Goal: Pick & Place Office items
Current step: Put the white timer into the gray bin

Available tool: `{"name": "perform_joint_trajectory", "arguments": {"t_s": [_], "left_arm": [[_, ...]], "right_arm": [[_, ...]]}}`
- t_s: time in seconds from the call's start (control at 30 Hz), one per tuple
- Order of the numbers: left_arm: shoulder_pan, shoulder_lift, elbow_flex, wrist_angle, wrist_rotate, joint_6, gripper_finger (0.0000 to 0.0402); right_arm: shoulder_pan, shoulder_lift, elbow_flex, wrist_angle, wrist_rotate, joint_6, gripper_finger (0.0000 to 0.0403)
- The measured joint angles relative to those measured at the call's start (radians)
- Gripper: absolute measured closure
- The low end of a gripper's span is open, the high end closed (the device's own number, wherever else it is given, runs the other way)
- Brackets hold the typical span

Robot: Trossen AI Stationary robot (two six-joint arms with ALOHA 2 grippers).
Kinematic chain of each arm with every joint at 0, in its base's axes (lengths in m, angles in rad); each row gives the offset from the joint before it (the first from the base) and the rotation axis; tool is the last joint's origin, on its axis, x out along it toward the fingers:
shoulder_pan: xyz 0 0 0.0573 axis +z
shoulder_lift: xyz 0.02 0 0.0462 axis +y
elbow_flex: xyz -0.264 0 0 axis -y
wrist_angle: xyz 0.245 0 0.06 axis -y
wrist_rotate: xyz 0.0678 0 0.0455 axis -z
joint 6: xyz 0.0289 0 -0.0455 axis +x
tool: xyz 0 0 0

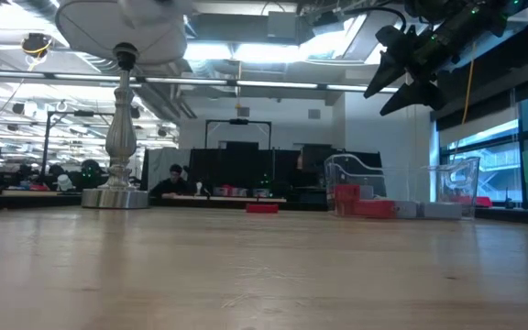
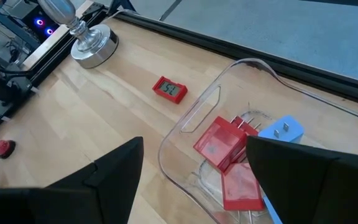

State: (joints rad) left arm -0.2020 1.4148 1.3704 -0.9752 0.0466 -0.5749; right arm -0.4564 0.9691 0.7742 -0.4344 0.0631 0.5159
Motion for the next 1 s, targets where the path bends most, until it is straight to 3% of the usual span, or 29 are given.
{"name": "perform_joint_trajectory", "arguments": {"t_s": [0.17, 0.33, 0.53, 0.73, 1.0], "left_arm": [[-0.255, -0.030, -0.029, -0.019, -0.075, -0.378, 0.0346], [-0.472, 0.008, -0.084, -0.030, -0.067, -0.637, 0.0346], [-0.607, 0.062, -0.186, -0.027, -0.071, -0.931, 0.0346], [-0.634, 0.132, -0.264, -0.021, -0.037, -0.999, 0.0346], [-0.634, 0.220, -0.310, -0.015, 0.050, -0.898, 0.0345]], "right_arm": [[0.000, 0.000, 0.000, 0.000, 0.042, 0.000, 0.0117], [0.000, 0.000, 0.000, 0.030, 0.084, -0.001, 0.0117], [0.000, 0.000, 0.000, 0.073, 0.087, -0.005, 0.0117], [0.000, 0.000, 0.000, 0.084, 0.081, -0.004, 0.0117], [0.000, 0.000, 0.000, 0.083, 0.075, 0.000, 0.0117]]}}
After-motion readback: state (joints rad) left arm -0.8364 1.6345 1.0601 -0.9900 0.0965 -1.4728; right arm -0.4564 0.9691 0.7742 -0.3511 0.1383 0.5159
